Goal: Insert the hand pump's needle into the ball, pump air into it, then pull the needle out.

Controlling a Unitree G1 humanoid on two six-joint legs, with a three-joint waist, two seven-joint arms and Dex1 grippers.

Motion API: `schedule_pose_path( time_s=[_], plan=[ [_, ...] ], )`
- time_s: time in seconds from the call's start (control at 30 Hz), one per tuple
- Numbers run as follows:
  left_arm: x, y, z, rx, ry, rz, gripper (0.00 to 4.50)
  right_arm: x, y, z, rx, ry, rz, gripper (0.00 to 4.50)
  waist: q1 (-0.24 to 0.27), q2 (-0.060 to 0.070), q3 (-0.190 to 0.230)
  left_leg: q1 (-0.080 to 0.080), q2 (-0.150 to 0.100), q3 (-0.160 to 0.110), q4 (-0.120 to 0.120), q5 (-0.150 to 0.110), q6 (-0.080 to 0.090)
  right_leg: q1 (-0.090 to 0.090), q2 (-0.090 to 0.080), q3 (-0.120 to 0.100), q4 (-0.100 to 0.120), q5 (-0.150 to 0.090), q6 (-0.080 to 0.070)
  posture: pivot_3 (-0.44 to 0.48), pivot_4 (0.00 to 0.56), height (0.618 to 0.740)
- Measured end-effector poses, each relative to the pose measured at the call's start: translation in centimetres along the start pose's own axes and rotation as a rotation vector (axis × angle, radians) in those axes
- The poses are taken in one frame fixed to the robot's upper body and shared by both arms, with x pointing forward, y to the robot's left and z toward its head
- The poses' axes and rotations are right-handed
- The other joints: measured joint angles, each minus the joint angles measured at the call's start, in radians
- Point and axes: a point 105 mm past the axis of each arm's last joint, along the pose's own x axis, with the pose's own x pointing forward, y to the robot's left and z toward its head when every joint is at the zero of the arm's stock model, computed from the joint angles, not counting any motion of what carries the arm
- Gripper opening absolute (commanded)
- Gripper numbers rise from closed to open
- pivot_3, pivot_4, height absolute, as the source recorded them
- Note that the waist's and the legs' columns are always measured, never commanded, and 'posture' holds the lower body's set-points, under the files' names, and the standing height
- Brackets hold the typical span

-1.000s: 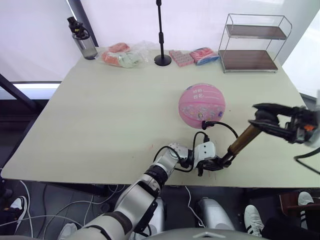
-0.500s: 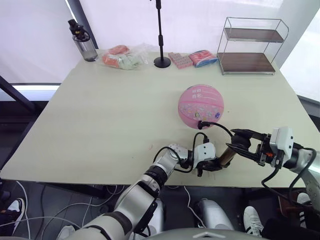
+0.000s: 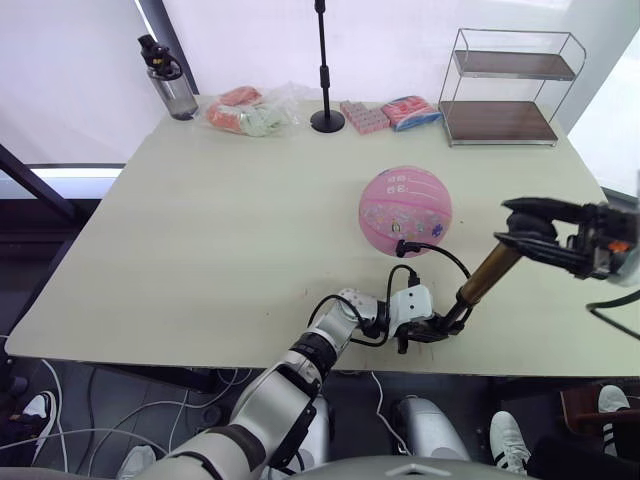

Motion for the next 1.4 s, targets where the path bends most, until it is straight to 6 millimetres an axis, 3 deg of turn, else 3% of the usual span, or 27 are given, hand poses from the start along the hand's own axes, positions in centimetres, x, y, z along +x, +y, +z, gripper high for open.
schedule_pose_path(
  time_s=[0.13,0.43,0.53,0.6,0.67,0.8,0.87,0.97,1.07,1.23,1.4],
  plan=[
    [0.0,0.0,0.0,0.002,-0.002,0.003,1.00,-0.2,-0.6,1.9,-0.041,0.010,0.004,1.73,0.000,0.000,0.000,0.000,0.000,0.000,0.000,0.000,0.000,0.000,0.000,0.000,0.000,0.000,0.000,0.000,0.150,0.731],
    [0.0,0.4,0.5,0.022,-0.009,0.013,1.00,0.0,-1.0,2.6,-0.022,0.030,0.003,1.73,0.000,0.005,0.007,-0.009,0.000,0.000,0.000,0.000,0.000,-0.010,0.000,0.000,0.001,0.001,0.002,0.000,0.150,0.731],
    [0.1,0.4,0.6,0.026,-0.010,0.011,1.00,0.2,-0.2,2.4,-0.043,0.020,0.007,1.73,0.003,0.005,0.007,-0.012,0.000,0.000,0.001,0.000,0.000,-0.012,0.000,0.000,0.001,0.002,0.002,0.000,0.150,0.731],
    [0.1,0.4,0.6,0.026,-0.008,0.015,1.00,0.2,0.1,1.9,-0.051,0.028,0.006,1.73,0.002,0.004,0.006,-0.011,0.000,0.000,0.001,0.000,0.000,-0.012,0.001,0.001,0.001,0.002,0.002,0.000,0.150,0.731],
    [0.0,0.4,0.3,0.023,0.001,0.021,1.00,0.3,0.8,-0.2,-0.031,0.025,-0.014,1.73,0.002,-0.003,0.002,-0.009,0.001,-0.001,0.001,0.000,0.000,-0.010,0.002,0.000,0.002,0.001,0.002,0.000,0.150,0.731],
    [0.0,0.5,0.1,0.020,0.006,0.029,1.00,0.4,1.4,-2.4,-0.027,0.030,-0.042,1.73,-0.002,-0.003,0.002,-0.005,0.001,0.000,0.001,0.000,0.000,-0.006,0.002,0.000,0.002,0.001,0.002,0.000,0.150,0.731],
    [-0.1,0.5,-0.2,0.012,0.015,0.036,1.00,1.0,2.6,-5.4,-0.039,0.062,-0.041,1.73,-0.007,-0.005,-0.001,0.003,0.002,0.000,0.000,0.000,0.000,0.001,0.002,0.000,0.001,-0.001,-0.002,0.000,0.150,0.731],
    [-0.1,0.5,-0.3,0.011,0.017,0.039,1.00,1.3,2.9,-6.6,-0.055,0.078,-0.040,1.73,-0.007,-0.006,-0.001,0.003,0.003,0.000,0.000,0.000,0.000,0.002,0.003,0.000,0.001,-0.001,-0.002,0.000,0.150,0.731],
    [-0.1,0.5,-0.4,0.015,0.023,0.037,1.00,2.0,4.1,-10.0,-0.084,0.127,-0.040,1.73,-0.006,-0.007,-0.006,0.004,0.003,0.000,0.000,0.000,0.000,0.002,0.003,0.000,0.001,-0.001,-0.001,0.000,0.150,0.731],
    [-0.1,0.4,-0.4,0.022,0.022,0.038,1.00,2.1,4.6,-11.0,-0.089,0.136,-0.045,1.73,-0.006,-0.007,-0.007,0.004,0.003,0.000,0.000,0.000,0.000,0.002,0.003,0.000,0.001,0.000,0.000,0.000,0.150,0.731],
    [0.2,0.3,-0.2,0.024,0.012,0.038,1.00,1.3,3.7,-9.9,-0.065,0.148,-0.030,1.73,-0.003,-0.004,-0.005,0.002,0.002,0.000,0.000,0.000,0.000,0.001,0.002,0.000,0.001,0.000,-0.001,0.000,0.150,0.731]
  ],
)
